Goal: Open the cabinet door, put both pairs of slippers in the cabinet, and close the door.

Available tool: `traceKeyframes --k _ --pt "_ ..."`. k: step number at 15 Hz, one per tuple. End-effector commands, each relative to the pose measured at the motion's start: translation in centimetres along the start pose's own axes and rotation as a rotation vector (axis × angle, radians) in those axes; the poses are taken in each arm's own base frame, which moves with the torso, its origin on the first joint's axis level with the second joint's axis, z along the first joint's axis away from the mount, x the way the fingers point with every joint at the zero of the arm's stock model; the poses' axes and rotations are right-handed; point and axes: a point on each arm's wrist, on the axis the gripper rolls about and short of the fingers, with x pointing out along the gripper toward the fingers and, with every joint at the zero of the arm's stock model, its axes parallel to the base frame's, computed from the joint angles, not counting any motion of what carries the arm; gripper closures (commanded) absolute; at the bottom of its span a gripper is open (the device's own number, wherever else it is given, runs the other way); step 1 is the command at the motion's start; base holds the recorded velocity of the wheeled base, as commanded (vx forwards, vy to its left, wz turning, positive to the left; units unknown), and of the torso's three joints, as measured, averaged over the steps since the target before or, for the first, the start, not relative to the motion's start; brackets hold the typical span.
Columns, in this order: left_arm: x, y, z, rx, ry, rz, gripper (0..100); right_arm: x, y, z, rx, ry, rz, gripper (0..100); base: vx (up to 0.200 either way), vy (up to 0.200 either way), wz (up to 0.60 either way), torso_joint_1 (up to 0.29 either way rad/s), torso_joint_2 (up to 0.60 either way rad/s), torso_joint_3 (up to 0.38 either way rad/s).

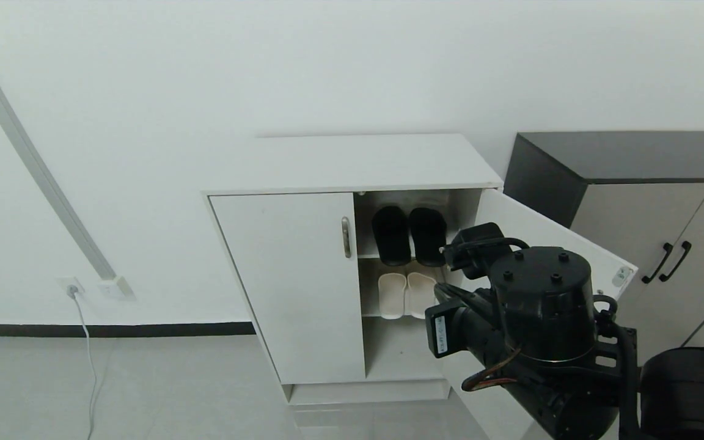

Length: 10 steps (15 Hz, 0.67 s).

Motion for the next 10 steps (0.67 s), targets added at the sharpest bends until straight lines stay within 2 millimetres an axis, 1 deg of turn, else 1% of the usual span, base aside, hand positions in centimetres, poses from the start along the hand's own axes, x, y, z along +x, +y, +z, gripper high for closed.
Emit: traceKeyframes --k 1,7,10 --pt "0.01 0.00 0.00 -0.001 0.001 0.000 100 0.03 0.03 -0.03 -0.001 0.001 0.000 100 0.000 0.000 0.00 0.203 -0.51 -0.300" --pt "0.01 0.00 0.00 -0.001 0.001 0.000 100 -0.04 -0.02 0.01 0.000 0.000 0.001 100 0.000 0.000 0.00 0.228 -0.54 -0.322" --pt "0.01 0.00 0.00 -0.001 0.001 0.000 100 -0.02 -0.01 -0.08 -0.002 0.002 0.000 100 0.000 0.000 0.00 0.268 -0.59 -0.336"
